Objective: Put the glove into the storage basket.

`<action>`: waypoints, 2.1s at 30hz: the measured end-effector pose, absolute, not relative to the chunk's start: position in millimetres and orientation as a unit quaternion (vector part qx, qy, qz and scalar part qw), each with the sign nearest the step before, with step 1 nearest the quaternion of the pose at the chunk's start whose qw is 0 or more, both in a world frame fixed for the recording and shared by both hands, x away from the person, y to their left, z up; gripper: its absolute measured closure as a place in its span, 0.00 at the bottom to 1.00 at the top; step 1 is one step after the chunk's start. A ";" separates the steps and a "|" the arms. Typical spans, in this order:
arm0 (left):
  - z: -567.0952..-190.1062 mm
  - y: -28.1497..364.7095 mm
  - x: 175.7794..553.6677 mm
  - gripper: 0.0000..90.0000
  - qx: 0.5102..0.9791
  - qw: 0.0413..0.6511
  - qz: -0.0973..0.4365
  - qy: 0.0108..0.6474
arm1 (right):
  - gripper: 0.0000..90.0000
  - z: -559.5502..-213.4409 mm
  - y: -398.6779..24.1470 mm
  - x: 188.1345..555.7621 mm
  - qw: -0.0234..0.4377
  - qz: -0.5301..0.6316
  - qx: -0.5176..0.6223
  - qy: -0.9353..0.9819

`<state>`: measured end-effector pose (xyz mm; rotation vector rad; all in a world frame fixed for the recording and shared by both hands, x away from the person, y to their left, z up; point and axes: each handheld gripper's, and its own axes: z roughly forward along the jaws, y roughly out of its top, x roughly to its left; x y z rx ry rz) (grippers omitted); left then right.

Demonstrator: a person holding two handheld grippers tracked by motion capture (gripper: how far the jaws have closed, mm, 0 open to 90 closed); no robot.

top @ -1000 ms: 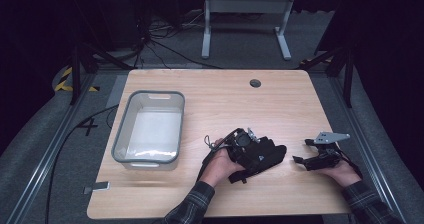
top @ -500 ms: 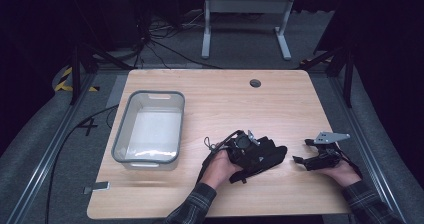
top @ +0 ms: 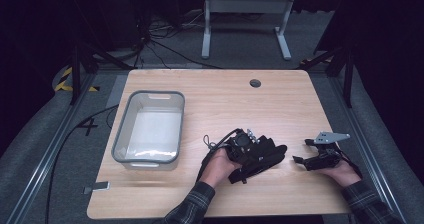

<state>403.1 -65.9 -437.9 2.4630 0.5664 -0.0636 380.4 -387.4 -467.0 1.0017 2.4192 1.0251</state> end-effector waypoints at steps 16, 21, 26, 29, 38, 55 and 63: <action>-404.0 -40.9 404.1 0.80 0.907 0.336 -0.026 0.253 | 0.12 -467.0 -387.4 380.4 0.164 0.360 0.351 0.849; -388.6 -27.8 406.4 0.80 0.901 0.343 -0.017 0.265 | 0.12 -467.0 -387.4 380.4 0.164 0.360 0.352 0.849; -371.1 -14.6 408.3 0.80 0.895 0.346 0.000 0.282 | 0.12 -467.0 -387.4 380.4 0.164 0.360 0.352 0.849; -362.3 -5.1 410.9 0.80 0.893 0.344 0.010 0.290 | 0.12 -466.9 -387.5 380.4 0.164 0.359 0.351 0.849; -340.2 32.1 417.2 0.80 0.877 0.350 0.032 0.327 | 0.12 -466.9 -387.4 380.4 0.164 0.359 0.351 0.849; -323.3 118.7 420.0 0.80 0.825 0.368 0.079 0.420 | 0.12 -466.9 -387.5 380.4 0.164 0.359 0.352 0.849; -322.8 158.0 416.2 0.80 0.803 0.372 0.093 0.457 | 0.12 -466.9 -387.5 380.4 0.164 0.359 0.352 0.849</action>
